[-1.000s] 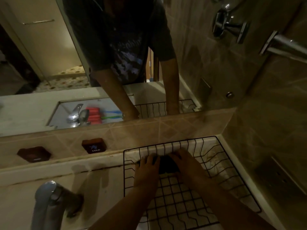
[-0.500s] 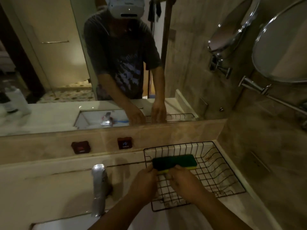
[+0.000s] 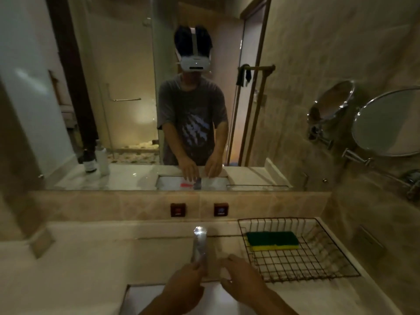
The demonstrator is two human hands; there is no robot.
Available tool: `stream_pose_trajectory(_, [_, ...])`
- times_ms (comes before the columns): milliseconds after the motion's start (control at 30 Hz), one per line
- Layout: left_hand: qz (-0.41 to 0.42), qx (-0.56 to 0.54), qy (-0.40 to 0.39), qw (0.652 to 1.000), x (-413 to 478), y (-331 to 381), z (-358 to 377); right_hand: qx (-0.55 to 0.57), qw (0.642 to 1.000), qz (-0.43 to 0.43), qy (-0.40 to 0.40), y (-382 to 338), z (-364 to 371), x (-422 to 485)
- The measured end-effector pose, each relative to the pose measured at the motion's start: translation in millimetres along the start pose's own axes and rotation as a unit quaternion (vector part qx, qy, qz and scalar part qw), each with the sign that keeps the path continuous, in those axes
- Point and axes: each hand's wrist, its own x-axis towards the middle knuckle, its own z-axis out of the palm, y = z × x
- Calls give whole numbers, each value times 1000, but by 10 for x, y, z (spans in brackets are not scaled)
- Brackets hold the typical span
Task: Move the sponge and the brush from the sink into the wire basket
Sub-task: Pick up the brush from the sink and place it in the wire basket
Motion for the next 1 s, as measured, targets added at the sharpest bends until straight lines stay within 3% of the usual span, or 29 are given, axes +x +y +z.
stream_pose_trajectory(167, [-32, 37, 12, 999, -228, -183, 54, 20, 999, -26, 13, -143, 181, -132])
stream_pose_trajectory(300, [-43, 4, 15, 999, -309, -302, 329, 39, 998, -24, -45, -72, 568, -220])
stream_pose_trajectory(567, [-104, -45, -103, 988, -661, -520, 1289, 12, 982, -7, -188, 151, 1776, -507])
stream_pose_trajectory(667, [-76, -68, -161, 982, -765, -455, 1616, -28, 972, -5, -233, 286, 2089, -608])
stream_pose_trajectory(800, [-41, -44, -184, 981, -772, -298, 1979, -57, 959, 8, -279, 454, 2310, -716])
stream_pose_trajectory(1000, [-43, -2, -185, 982, -622, -292, 2146, -57, 960, 1, -274, 610, 2484, -725])
